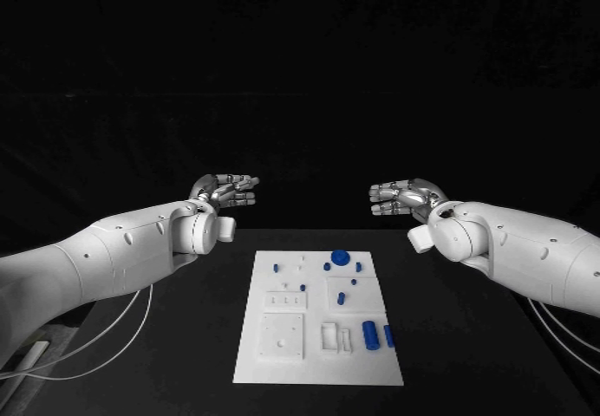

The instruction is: Assemble the parts on the task board

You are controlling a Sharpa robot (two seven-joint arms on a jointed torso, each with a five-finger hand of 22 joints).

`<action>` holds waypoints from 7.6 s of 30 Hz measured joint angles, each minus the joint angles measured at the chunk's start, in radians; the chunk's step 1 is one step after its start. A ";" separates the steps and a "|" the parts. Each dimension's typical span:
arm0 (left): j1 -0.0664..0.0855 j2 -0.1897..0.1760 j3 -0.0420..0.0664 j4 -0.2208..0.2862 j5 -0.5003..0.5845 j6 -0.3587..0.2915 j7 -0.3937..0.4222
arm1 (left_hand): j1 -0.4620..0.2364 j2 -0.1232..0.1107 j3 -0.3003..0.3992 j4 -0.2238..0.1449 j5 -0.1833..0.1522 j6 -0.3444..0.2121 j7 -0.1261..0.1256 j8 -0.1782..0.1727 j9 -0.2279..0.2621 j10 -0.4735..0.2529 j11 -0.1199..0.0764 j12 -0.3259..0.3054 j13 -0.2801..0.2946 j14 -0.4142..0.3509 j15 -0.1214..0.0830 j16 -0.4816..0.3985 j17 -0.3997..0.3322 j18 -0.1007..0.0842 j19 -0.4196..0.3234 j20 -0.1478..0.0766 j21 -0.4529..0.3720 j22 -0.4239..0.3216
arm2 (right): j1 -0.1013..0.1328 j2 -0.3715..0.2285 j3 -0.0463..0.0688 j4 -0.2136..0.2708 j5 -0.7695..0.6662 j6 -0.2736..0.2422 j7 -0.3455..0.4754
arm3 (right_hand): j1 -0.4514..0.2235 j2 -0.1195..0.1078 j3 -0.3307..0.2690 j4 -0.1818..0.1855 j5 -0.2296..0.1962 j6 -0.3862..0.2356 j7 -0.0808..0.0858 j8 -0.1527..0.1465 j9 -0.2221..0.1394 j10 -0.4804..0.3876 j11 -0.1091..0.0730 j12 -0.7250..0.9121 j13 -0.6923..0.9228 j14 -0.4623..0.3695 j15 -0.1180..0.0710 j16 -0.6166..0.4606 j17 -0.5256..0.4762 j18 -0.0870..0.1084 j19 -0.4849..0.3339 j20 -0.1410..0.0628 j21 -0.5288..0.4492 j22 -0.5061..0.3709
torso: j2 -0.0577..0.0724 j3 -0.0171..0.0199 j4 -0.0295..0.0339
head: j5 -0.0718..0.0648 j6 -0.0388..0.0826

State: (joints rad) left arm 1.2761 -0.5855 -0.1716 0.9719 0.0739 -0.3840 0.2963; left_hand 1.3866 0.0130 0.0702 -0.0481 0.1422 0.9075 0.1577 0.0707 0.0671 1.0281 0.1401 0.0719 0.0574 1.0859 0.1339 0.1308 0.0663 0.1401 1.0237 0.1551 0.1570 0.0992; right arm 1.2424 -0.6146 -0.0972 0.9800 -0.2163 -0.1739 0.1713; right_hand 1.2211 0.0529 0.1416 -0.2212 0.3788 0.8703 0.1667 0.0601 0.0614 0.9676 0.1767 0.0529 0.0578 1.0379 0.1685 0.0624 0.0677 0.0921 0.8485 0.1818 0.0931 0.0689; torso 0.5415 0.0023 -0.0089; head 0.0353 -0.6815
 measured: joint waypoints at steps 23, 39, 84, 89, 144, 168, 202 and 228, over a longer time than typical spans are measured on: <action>0.008 -0.116 0.000 0.224 -0.110 0.057 -0.009 | 0.027 0.074 -0.036 -0.153 0.020 0.220 -0.041 -0.004 0.037 0.281 -0.083 -0.003 0.004 0.196 -0.108 0.187 0.051 -0.087 -0.078 -0.153 0.432 0.344 | -0.007 0.043 0.001 -0.001 -0.779 -0.043 -0.031 | -0.001 -0.076 0.207 -0.063 -0.016 0.255 -0.043 0.006 0.002 0.237 -0.102 0.005 0.000 0.429 -0.194 0.350 0.362 0.009 0.462 -0.232 0.397 0.228 | 0.071 -0.0156 0.0290 | -0.010 0.029; 0.033 -0.181 0.002 0.371 -0.124 0.061 -0.002 | -0.019 0.071 -0.040 -0.174 0.020 0.196 -0.038 -0.004 0.037 0.269 -0.077 -0.003 0.004 0.177 -0.103 0.197 0.046 -0.087 -0.080 -0.144 0.408 0.336 | -0.013 0.095 0.001 -0.008 -1.140 -0.136 -0.094 | -0.007 -0.119 0.224 -0.061 -0.053 0.219 -0.041 0.006 0.003 0.181 -0.089 0.005 0.000 0.429 -0.198 0.669 0.554 0.052 0.505 -0.224 0.547 0.389 | 0.133 -0.0382 0.0719 | -0.024 0.050; 0.070 -0.213 0.003 0.450 -0.144 0.058 0.004 | -0.032 0.074 -0.043 -0.185 0.020 0.190 -0.037 -0.004 0.038 0.255 -0.070 -0.003 0.003 0.173 -0.100 0.201 0.038 -0.087 -0.062 -0.141 0.375 0.321 | -0.038 0.105 -0.005 0.023 -1.436 -0.156 -0.239 | -0.004 -0.147 0.247 -0.052 -0.104 0.219 -0.041 0.006 0.003 0.167 -0.086 0.005 0.000 0.411 -0.183 0.820 0.464 0.053 0.563 -0.216 0.429 0.682 | 0.245 -0.0523 0.0891 | -0.041 0.080; 0.070 -0.214 0.003 0.453 -0.144 0.058 0.004 | -0.032 0.074 -0.043 -0.185 0.020 0.191 -0.037 -0.004 0.038 0.255 -0.070 -0.003 0.003 0.173 -0.100 0.201 0.038 -0.086 -0.062 -0.141 0.375 0.321 | -0.038 0.111 -0.005 0.020 -1.444 -0.159 -0.250 | -0.004 -0.147 0.263 -0.049 -0.115 0.219 -0.041 0.006 0.003 0.167 -0.086 0.005 0.000 0.408 -0.180 0.820 0.461 0.052 0.563 -0.216 0.417 0.702 | 0.253 -0.0538 0.0903 | -0.042 0.085; 0.071 -0.213 0.003 0.448 -0.145 0.056 0.005 | -0.032 0.074 -0.043 -0.185 0.020 0.191 -0.037 -0.004 0.039 0.255 -0.070 -0.003 0.003 0.173 -0.100 0.201 0.036 -0.087 -0.055 -0.141 0.363 0.318 | -0.025 0.108 -0.004 0.087 -1.511 -0.348 -0.360 | 0.029 -0.157 0.513 -0.033 -0.318 0.394 -0.086 0.001 0.010 0.339 -0.111 0.005 -0.001 0.406 -0.217 0.827 0.472 0.005 0.554 -0.264 0.409 1.000 | 0.328 -0.0615 0.0916 | -0.040 0.163; 0.071 -0.206 0.003 0.449 -0.145 0.055 0.005 | -0.032 0.074 -0.043 -0.185 0.020 0.191 -0.037 -0.004 0.039 0.255 -0.070 -0.003 0.003 0.173 -0.100 0.201 0.036 -0.087 -0.055 -0.141 0.363 0.318 | -0.014 0.195 -0.002 0.068 -1.574 -0.442 -0.443 | 0.039 -0.165 0.522 -0.024 -0.325 0.402 -0.086 0.001 0.006 0.343 -0.107 0.003 -0.001 0.406 -0.224 0.827 0.473 0.014 0.570 -0.262 0.377 1.051 | 0.342 -0.0628 0.0956 | -0.028 0.192; 0.073 -0.197 0.003 0.445 -0.145 0.055 0.005 | -0.032 0.074 -0.043 -0.185 0.020 0.191 -0.037 -0.004 0.039 0.255 -0.070 -0.003 0.003 0.173 -0.100 0.201 0.036 -0.086 -0.055 -0.141 0.364 0.317 | -0.018 0.236 -0.001 0.029 -1.599 -0.462 -0.474 | 0.039 -0.165 0.526 -0.020 -0.327 0.400 -0.086 -0.003 0.007 0.341 -0.109 0.004 -0.001 0.407 -0.222 0.827 0.472 0.007 0.579 -0.264 0.340 1.084 | 0.354 -0.0643 0.0984 | -0.005 0.196; 0.076 -0.190 0.003 0.451 -0.145 0.055 0.005 | -0.032 0.074 -0.043 -0.185 0.020 0.191 -0.037 -0.004 0.039 0.251 -0.074 -0.003 0.003 0.173 -0.100 0.201 0.035 -0.086 -0.052 -0.145 0.356 0.322 | -0.019 0.253 -0.001 0.013 -1.599 -0.466 -0.470 | 0.043 -0.163 0.525 -0.021 -0.328 0.403 -0.088 0.000 0.006 0.339 -0.111 0.000 -0.001 0.408 -0.222 0.827 0.472 0.010 0.586 -0.264 0.336 1.090 | 0.361 -0.0645 0.0967 | 0.004 0.187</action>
State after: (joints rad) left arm 1.3524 -0.7760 -0.1685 1.4229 -0.0710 -0.3293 0.3013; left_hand 1.3550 0.0869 0.0271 -0.2330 0.1621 1.0985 0.1211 0.0667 0.1063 1.2792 0.0663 0.0688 0.0605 1.2594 0.0341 0.3321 0.1012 0.0536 0.9722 0.0106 0.5127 0.4209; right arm 1.2239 -0.3612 -0.0981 0.9935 -1.8153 -0.6396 -0.2985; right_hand 1.2645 -0.1105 0.6664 -0.2427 0.0508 1.2729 0.0783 0.0605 0.0678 1.3065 0.0658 0.0530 0.0573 1.4457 -0.0533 0.8897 0.5400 0.1023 1.4347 -0.0818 0.4292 1.1584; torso 0.9023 -0.0622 0.0878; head 0.0395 -0.4947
